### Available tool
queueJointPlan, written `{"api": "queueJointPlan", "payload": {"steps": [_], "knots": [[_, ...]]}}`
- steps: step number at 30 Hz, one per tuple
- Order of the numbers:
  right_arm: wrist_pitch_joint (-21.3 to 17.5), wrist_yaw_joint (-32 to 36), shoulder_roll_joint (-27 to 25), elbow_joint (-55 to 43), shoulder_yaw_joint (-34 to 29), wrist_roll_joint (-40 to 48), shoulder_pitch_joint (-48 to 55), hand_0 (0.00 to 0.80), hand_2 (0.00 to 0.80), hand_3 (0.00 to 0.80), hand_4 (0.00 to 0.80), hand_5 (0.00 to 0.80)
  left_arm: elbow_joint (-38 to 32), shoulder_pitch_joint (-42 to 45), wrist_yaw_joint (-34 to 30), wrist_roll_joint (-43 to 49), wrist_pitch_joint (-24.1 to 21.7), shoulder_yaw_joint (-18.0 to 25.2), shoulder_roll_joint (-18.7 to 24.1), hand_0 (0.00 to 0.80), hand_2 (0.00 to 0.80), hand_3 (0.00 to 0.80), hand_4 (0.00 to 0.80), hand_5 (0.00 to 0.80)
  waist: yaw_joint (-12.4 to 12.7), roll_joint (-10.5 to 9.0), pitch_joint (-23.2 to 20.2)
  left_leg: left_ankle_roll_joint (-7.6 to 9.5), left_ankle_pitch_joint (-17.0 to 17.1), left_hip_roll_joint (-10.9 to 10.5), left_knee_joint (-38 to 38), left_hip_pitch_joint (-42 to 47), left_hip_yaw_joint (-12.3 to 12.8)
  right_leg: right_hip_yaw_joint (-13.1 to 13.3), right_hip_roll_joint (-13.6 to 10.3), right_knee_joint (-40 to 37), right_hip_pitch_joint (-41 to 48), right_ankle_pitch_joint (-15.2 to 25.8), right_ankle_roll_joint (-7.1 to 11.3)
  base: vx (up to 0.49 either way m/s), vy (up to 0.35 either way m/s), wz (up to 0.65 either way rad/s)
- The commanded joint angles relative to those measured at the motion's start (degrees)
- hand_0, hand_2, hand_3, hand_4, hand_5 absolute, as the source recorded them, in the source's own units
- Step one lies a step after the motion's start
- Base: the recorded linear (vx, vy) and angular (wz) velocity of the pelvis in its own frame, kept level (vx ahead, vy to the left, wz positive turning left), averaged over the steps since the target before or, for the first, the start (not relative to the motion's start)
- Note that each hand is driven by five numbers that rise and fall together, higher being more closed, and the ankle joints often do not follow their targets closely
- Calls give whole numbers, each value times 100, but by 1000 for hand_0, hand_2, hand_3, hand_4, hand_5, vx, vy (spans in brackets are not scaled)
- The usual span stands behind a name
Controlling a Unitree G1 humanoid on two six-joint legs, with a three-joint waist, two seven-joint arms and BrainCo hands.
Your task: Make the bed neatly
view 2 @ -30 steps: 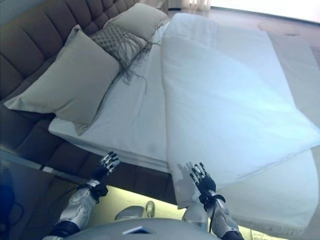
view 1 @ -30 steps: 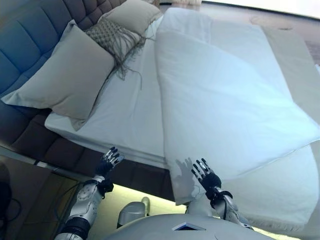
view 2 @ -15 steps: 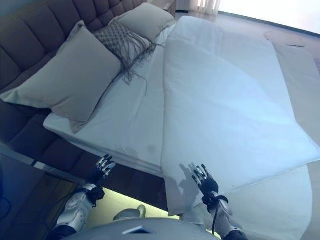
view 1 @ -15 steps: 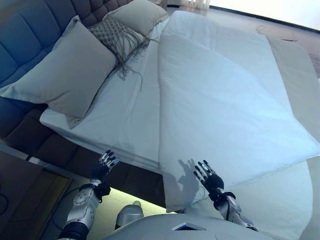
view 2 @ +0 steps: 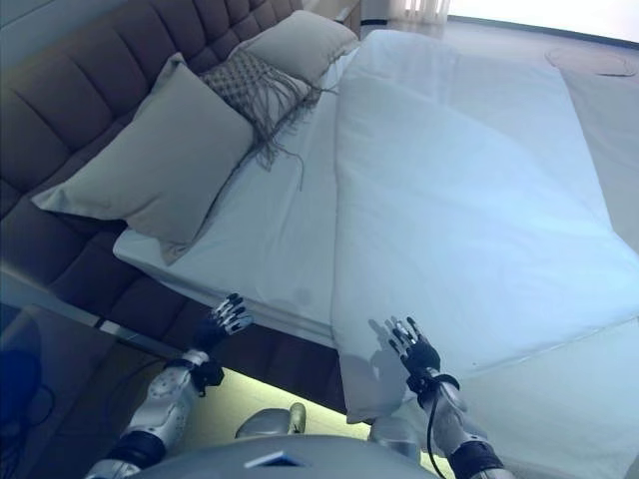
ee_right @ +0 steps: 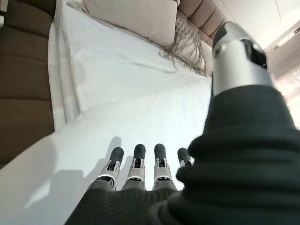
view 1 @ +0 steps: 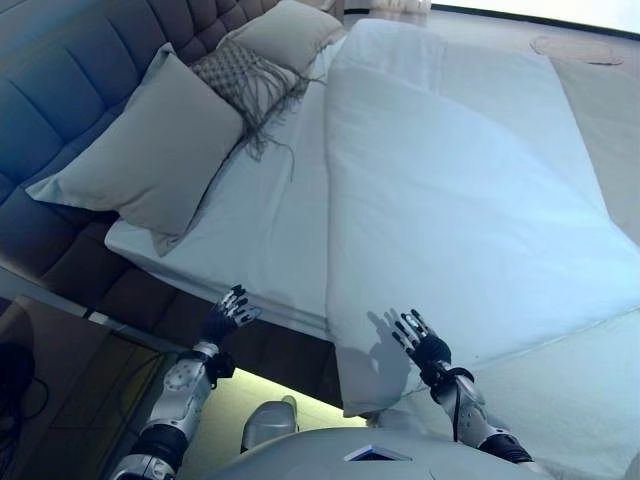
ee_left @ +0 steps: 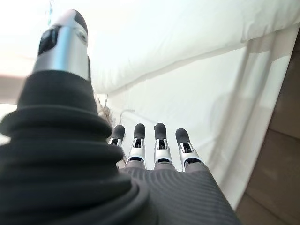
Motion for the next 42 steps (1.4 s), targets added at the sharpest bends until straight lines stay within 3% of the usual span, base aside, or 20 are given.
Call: {"api": "queueJointPlan", "payload": {"steps": [1, 5, 9, 14, 16, 18, 22, 29, 37, 42], "knots": [[-191, -124, 128, -7, -123, 124, -353, 0, 0, 0, 0, 0, 17, -473, -31, 516, -262, 50, 70, 0, 0, 0, 0, 0, -7, 7, -6, -149, 350, 378, -169, 2, -89, -7, -532, 541, 75, -185, 318, 177, 106, -19], [-317, -293, 299, 330, -342, -69, -394, 0, 0, 0, 0, 0, -91, -430, 234, 681, -189, -70, 230, 0, 0, 0, 0, 0, -57, 29, -47, -5, 131, 284, -55, 13, 231, -89, -822, 578, -95, -24, 455, 77, 36, -41], [-355, -247, 309, 624, -567, -259, -502, 0, 0, 0, 0, 0, -151, -492, 446, 436, -110, -163, 258, 0, 0, 0, 0, 0, -60, 34, 28, 59, -17, 290, 147, -104, 394, -74, -869, 592, -236, 32, 531, 5, -62, -39], [-420, -167, 105, 947, -973, 45, -583, 0, 0, 0, 0, 0, -233, -376, 537, 130, -319, -342, 210, 0, 0, 0, 0, 0, -69, -5, 349, -43, -187, 447, 1051, -753, 240, 137, -784, 914, -648, -68, 475, -43, -114, -17], [-517, -151, -49, 1129, -1070, 199, -703, 0, 0, 0, 0, 0, -280, -350, 583, 39, -432, -373, 186, 0, 0, 0, 0, 0, 34, 14, 583, -152, -184, 553, 1522, -1226, -166, 190, -701, 1118, -825, -117, 393, -107, -94, 9], [-607, -322, -162, 1240, -1136, 275, -947, 0, 0, 0, 0, 0, -329, -308, 615, -113, -578, -397, 192, 0, 0, 0, 0, 0, 125, 110, 744, -150, -116, 608, 1428, -1428, -493, 334, -731, 1449, -1184, -215, 383, -177, 86, -7], [-1078, -557, -378, 1653, -1370, 463, -1650, 0, 0, 0, 0, 0, -291, -864, 678, -464, -947, -611, 196, 0, 0, 0, 0, 0, 179, 217, 1231, -173, -156, 495, 1878, -2271, -490, 436, -1031, 2173, -2157, -325, 422, -307, 153, -31], [-1206, -1015, -573, 2142, -1733, 765, -2527, 0, 0, 0, 0, 0, -592, -1360, 1001, -669, -867, -741, 358, 0, 0, 0, 0, 0, 254, 298, 1641, -166, -492, 434, 2862, -3213, -351, 503, -1236, 3152, -3082, -575, 391, -135, 83, 7], [-1418, -1009, -769, 2604, -2070, 1340, -2996, 0, 0, 0, 0, 0, -516, -1564, 1143, -734, -837, -879, 316, 0, 0, 0, 0, 0, 318, 382, 1794, -163, -384, 303, 2843, -3506, -351, 554, -1281, 3296, -3440, -551, 406, -47, 19, 3], [-1293, -694, -947, 2818, -2358, 1678, -2969, 0, 0, 0, 0, 0, -527, -1569, 1113, -837, -832, -838, 392, 0, 0, 0, 0, 0, 328, 438, 1816, -177, -284, 272, 2696, -3531, -328, 547, -1325, 3243, -3478, -520, 451, 3, 13, 4]]}}
